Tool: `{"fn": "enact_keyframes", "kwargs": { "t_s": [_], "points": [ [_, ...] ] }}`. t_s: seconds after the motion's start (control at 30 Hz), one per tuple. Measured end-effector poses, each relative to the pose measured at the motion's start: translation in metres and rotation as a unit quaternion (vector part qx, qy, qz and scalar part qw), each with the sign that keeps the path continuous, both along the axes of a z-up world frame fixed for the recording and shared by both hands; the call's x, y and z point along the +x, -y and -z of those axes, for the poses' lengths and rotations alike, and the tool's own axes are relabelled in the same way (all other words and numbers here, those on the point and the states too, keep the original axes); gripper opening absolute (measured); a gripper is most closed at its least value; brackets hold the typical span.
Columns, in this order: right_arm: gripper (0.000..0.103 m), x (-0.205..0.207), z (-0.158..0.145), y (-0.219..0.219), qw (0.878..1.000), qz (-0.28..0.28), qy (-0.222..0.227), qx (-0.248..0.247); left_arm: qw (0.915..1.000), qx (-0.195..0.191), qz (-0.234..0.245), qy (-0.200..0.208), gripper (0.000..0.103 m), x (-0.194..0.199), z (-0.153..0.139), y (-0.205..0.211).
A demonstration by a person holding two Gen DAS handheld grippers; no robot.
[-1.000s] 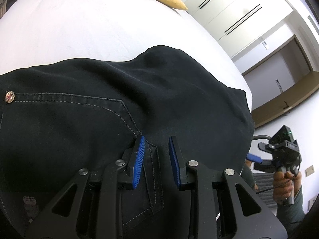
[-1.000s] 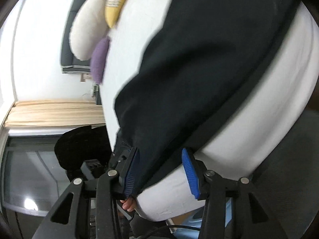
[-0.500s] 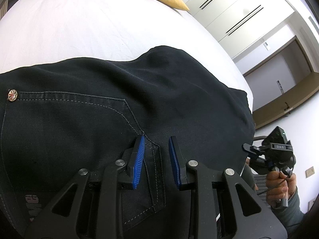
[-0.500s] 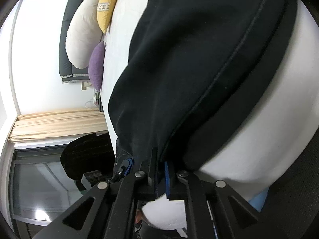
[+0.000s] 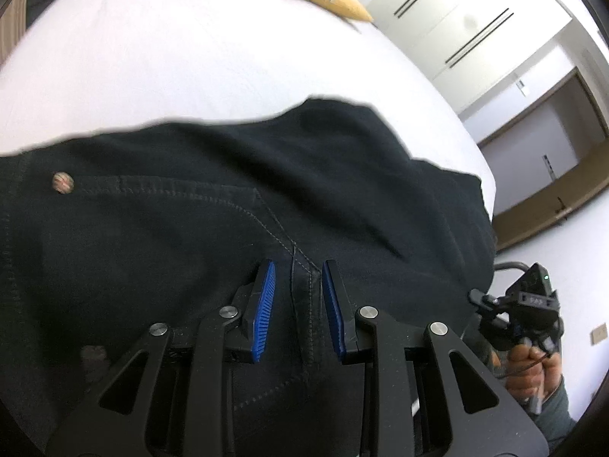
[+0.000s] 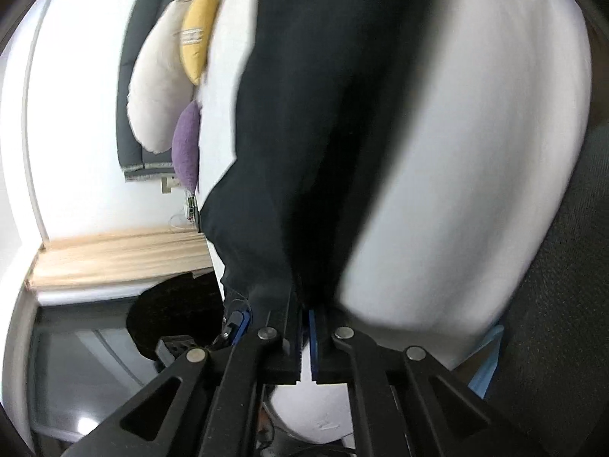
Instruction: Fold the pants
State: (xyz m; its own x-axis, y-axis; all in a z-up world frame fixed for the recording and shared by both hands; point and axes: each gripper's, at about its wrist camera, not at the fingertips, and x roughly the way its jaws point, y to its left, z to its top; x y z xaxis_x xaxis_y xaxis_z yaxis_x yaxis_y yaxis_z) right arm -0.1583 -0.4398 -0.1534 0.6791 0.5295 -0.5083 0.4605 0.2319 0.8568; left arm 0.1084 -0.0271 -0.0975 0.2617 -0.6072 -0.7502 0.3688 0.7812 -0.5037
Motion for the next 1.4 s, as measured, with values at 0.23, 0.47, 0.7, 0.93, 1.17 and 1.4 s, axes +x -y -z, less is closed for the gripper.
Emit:
{"fn": "enact_keyframes", "kwargs": {
  "t_s": [0.23,0.47,0.7,0.93,1.17,1.4],
  "points": [
    [0.001,0.001,0.016,0.001,0.998,0.007,0.000,0.060,0.9990,-0.020,0.035,0.021,0.025,0.015,-0.010,0.058],
    [0.021,0.025,-0.081,0.017,0.994,-0.035,0.033,-0.100,0.9994,-0.013,0.026,-0.020,0.024,0.022,0.025,0.069],
    [0.000,0.066,-0.027,0.035,0.983,-0.070,-0.084,-0.146,0.9994,0.009,0.029,-0.017,0.025,0.020,0.018,0.078],
    [0.000,0.054,-0.026,0.044,0.984,-0.067,-0.080,-0.147,0.9898,-0.005,0.134,0.049,0.025,0.051,-0.050,0.167],
    [0.000,0.049,-0.021,0.048,0.983,-0.068,-0.079,-0.150,0.9875,0.037,0.145,-0.050,0.003,0.132,0.032,0.209],
    [0.002,0.050,-0.041,0.039,0.978,-0.078,-0.073,-0.181,0.9970,0.071,0.010,0.031,0.003,0.155,-0.021,0.178]
  ]
}}
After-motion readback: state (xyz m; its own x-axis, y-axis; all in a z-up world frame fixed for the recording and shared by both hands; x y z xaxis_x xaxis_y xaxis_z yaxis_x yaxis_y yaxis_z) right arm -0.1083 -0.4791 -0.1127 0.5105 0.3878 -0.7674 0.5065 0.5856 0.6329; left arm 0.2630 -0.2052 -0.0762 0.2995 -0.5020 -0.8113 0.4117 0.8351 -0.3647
